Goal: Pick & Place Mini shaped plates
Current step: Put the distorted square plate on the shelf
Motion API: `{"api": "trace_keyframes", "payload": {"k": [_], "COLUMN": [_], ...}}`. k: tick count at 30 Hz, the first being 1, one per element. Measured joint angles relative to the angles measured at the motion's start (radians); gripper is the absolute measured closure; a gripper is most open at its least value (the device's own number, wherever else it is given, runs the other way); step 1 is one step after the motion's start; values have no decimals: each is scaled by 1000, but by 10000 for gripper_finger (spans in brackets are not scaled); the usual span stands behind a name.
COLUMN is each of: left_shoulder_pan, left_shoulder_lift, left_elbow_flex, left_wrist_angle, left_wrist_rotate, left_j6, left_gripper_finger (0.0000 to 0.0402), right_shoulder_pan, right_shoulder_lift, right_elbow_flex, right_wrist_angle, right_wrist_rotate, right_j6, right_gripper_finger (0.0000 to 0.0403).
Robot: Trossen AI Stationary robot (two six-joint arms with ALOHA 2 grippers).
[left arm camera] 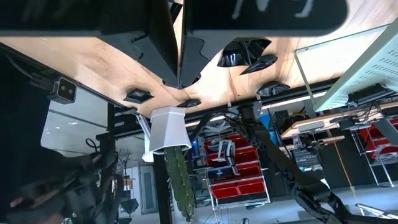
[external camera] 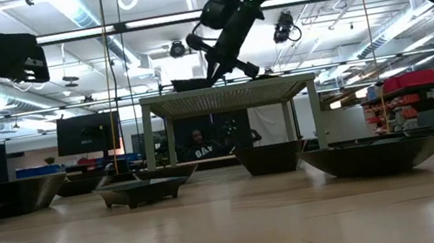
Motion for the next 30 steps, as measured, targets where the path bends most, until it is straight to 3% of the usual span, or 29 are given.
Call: {"api": "trace_keyframes", "payload": {"k": [30], "left_shoulder_pan": [0], "left_shoulder_lift": [0], "left_elbow_flex": [0], "left_wrist_angle": [0], "left_wrist_rotate": [0], "left_j6": [0], "left_gripper_finger": [378], "right_shoulder_pan": [-2], "right_shoulder_lift": [3], "right_elbow_flex": [0], "right_wrist_angle": [-33], "right_wrist_rotate": [-1], "right_j6": [-202], "right_gripper_finger": [399]}}
